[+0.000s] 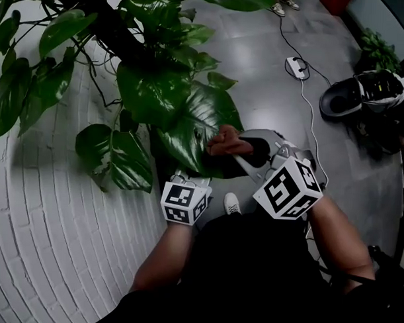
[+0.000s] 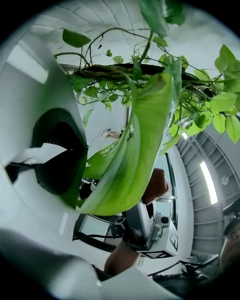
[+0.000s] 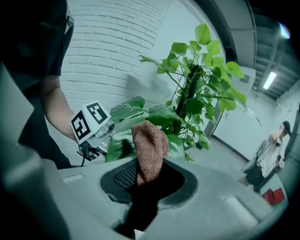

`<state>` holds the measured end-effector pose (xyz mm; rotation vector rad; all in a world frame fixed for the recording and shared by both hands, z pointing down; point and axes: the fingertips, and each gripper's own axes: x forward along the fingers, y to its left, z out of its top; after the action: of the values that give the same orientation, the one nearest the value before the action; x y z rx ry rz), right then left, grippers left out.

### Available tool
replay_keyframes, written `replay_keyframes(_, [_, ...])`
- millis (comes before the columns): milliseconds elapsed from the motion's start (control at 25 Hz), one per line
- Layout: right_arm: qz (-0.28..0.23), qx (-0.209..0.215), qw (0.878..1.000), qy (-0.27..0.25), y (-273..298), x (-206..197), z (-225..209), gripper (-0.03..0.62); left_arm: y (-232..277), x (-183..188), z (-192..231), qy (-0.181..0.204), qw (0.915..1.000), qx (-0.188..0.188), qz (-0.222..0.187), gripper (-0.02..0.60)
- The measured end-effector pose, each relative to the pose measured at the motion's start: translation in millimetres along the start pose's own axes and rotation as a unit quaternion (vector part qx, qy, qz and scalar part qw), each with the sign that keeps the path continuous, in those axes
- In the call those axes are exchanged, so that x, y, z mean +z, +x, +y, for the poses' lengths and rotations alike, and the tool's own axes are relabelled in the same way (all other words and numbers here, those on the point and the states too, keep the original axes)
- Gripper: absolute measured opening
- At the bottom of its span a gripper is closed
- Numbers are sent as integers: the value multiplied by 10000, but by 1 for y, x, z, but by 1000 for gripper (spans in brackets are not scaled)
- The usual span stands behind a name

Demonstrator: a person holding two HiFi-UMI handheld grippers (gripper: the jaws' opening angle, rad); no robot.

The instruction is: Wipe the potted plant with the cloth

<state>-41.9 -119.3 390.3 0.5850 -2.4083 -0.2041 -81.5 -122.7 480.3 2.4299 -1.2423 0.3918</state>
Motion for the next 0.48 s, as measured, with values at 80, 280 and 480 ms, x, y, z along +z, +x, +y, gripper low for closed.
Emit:
replay_keyframes(80, [47,67,9992,-384,14,9,-9,67,0,4,6,-44,9999,111,-66,9])
replay_keyframes(280, [45,352,9897,-1389,53,38,-23,67,1,17,19,-155,9988,345,-294,10])
replay_keyframes(480, [-67,718,9785,-1933,78,61,-26,67,-2,21,26,-387,9962,611,-488,10])
